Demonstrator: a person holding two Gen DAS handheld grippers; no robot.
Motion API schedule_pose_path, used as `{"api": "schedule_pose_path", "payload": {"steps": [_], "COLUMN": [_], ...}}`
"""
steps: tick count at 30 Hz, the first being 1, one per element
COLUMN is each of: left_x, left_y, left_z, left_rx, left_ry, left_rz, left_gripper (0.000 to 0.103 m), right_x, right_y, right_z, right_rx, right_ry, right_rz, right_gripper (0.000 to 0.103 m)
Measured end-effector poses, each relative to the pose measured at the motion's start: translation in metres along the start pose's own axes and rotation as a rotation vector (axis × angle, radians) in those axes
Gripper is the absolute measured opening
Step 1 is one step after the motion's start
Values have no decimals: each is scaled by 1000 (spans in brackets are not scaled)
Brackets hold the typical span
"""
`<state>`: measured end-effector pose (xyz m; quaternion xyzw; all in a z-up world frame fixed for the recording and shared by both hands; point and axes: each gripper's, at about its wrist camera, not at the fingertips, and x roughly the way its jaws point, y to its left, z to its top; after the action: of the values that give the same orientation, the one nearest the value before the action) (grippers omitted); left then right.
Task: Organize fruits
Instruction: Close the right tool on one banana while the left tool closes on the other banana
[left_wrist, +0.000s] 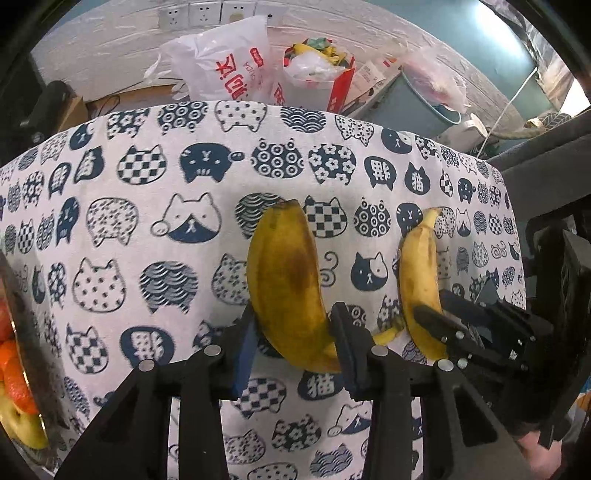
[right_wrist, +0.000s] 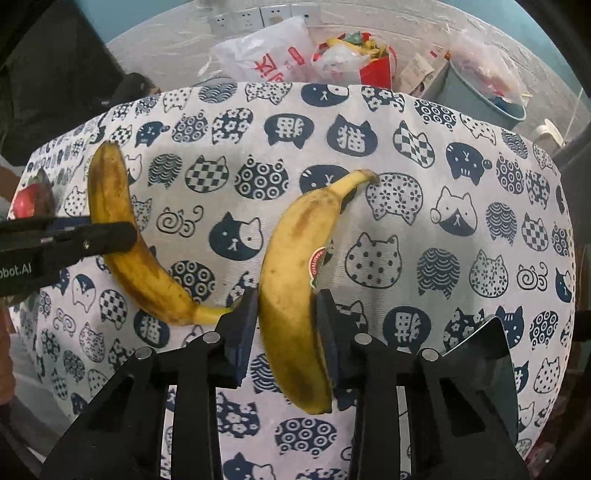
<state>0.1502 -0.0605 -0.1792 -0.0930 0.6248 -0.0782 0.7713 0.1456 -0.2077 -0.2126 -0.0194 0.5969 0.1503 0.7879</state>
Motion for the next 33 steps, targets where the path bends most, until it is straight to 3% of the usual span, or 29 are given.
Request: {"api": "schedule_pose_path", "payload": {"steps": [5,9,17,21,29,33], "left_x": [-16,-25,-13,1,18,26], "left_y": [6,13,21,22,17,16], "left_z": [-7,-9,3,9,12,9], "left_rx": [47,64,31,-4,-72,-95], "left_ry": [-4,2,-20,-13,5,20], "left_rz": [41,74,99,68,54,50], "left_gripper": [37,37,40,40,68,70], "right_x": [-11,-10,-3,1,13,18], "right_y": [2,2,6,6,-8,-10], "right_z": [2,4,8,9,5,3], "right_rx": [26,33,25,11,34,28], "right_ry": [-22,-14,-19,-22,5,-7], "right_rz": [21,1,-7,-15,-33,-48], "right_gripper": [23,40,49,52,52,52]}}
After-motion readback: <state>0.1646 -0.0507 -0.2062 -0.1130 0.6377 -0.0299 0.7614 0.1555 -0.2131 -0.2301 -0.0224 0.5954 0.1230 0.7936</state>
